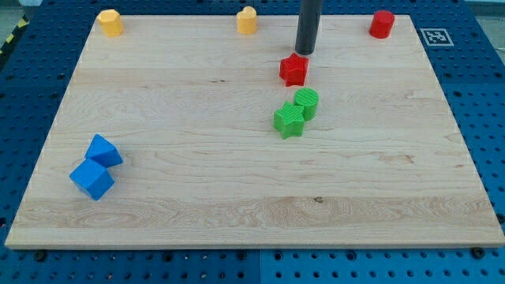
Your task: Move the red star to the top left of the green star
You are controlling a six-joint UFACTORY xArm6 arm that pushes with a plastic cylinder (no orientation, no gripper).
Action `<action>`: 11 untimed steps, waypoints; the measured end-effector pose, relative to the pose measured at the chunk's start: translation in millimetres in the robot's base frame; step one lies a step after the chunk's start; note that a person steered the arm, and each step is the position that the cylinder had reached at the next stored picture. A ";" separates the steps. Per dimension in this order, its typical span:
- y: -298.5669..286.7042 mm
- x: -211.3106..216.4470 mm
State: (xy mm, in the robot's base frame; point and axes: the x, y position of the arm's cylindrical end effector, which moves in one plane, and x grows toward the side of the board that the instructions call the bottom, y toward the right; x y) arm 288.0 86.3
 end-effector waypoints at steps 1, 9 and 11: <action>0.0 0.3; -87.4 52.1; -138.5 53.9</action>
